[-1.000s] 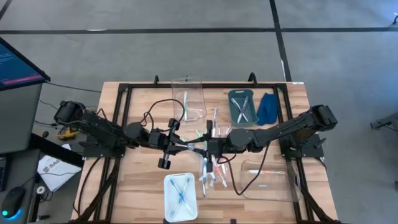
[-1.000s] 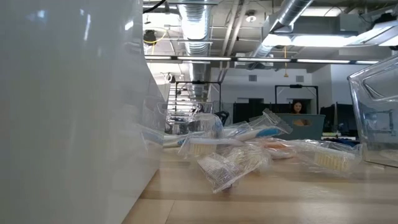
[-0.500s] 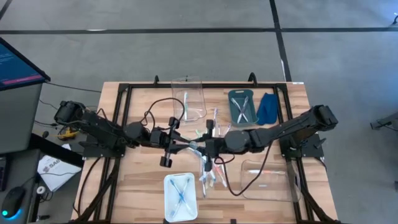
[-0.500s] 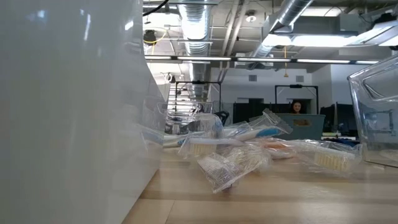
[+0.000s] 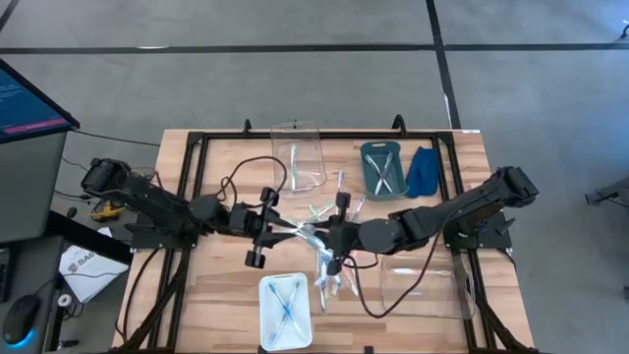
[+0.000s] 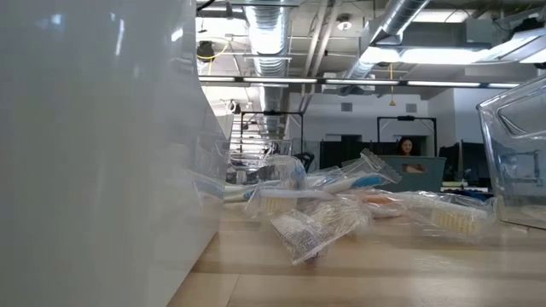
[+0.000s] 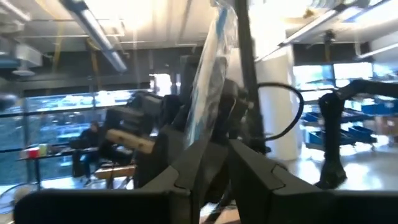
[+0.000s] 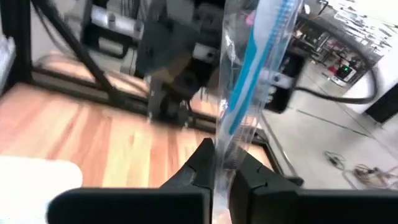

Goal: Pick & Place Toothbrushes
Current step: Put the blue toothbrush into the white bin

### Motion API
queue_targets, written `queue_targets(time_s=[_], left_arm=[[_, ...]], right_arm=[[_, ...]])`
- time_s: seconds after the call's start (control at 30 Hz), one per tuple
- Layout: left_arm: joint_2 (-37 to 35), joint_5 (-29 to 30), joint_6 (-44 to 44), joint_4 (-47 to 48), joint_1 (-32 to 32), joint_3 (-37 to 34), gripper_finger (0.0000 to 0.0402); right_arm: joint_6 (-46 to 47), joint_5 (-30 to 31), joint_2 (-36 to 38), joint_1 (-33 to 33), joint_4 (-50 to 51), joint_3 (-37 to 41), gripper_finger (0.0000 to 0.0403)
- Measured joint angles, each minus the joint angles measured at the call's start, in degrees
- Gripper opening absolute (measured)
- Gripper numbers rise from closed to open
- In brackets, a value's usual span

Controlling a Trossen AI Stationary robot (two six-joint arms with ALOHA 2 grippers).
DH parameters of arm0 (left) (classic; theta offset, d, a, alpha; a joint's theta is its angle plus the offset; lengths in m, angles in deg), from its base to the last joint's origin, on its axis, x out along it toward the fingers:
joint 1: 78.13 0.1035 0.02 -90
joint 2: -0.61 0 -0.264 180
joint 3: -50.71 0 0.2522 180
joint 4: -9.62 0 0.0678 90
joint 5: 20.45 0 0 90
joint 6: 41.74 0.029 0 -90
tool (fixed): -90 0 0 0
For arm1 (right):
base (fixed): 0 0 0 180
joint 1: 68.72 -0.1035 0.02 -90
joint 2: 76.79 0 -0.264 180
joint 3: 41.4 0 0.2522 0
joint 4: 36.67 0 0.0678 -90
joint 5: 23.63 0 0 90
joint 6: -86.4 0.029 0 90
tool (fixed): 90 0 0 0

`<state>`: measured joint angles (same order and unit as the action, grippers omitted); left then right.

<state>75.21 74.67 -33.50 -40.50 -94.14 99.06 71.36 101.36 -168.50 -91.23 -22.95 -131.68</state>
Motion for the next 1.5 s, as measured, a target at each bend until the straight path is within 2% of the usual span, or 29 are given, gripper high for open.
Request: queue_targets(time_s=[0.07, 0.27, 0.43, 0.57, 0.67, 0.87, 1.0, 1.1, 1.27, 1.4, 1.5], left_arm=[[-2.4, 3.7, 1.7, 2.8, -0.6, -0.9, 0.0062], [-8.6, 20.1, 8.7, 10.2, -3.6, -2.6, 0.0061], [-9.1, 27.8, 16.6, 13.8, -6.8, -2.6, 0.0062], [-8.0, 34.1, 26.5, 15.2, -9.4, -2.6, 0.0063], [-6.6, 41.2, 35.4, 16.0, -12.2, -1.4, 0.0063], [-0.9, 56.8, 50.5, 16.1, -16.3, 2.5, 0.0058], [4.5, 66.4, 59.3, 16.1, -18.1, 5.9, 0.0055], [8.0, 67.9, 63.3, 16.7, -20.7, 7.7, 0.0054], [10.5, 67.6, 63.6, 16.5, -24.5, 11.0, 0.0054], [10.6, 67.6, 62.0, 16.2, -26.7, 12.5, 0.0054], [9.8, 66.3, 62.0, 16.4, -28.5, 14.3, 0.0054]], right_arm=[[2.1, -0.1, 1.0, 0.0, 1.9, 0.0, 0.0011], [8.8, -0.3, 3.2, 0.1, 7.5, 0.1, 0.0026], [12.1, -0.5, 3.6, 1.0, 9.6, 0.1, 0.0008], [14.6, -1.0, 3.6, 1.6, 10.1, 0.1, 0.0023], [16.4, -4.8, 3.7, 2.3, 10.5, 0.1, 0.0027], [17.9, -18.4, 3.7, 4.2, 10.1, 0.1, 0.0009], [20.0, -20.4, 3.7, 5.1, 9.8, 0.1, 0.0028], [20.3, -22.1, 3.7, 5.3, 9.2, 0.4, 0.0027], [23.0, -30.2, 3.7, 6.5, 9.6, 1.2, 0.0009], [24.1, -30.5, 3.7, 6.5, 9.7, 1.3, 0.0025], [23.6, -30.5, 3.4, 6.0, 10.0, 1.3, 0.0021]])
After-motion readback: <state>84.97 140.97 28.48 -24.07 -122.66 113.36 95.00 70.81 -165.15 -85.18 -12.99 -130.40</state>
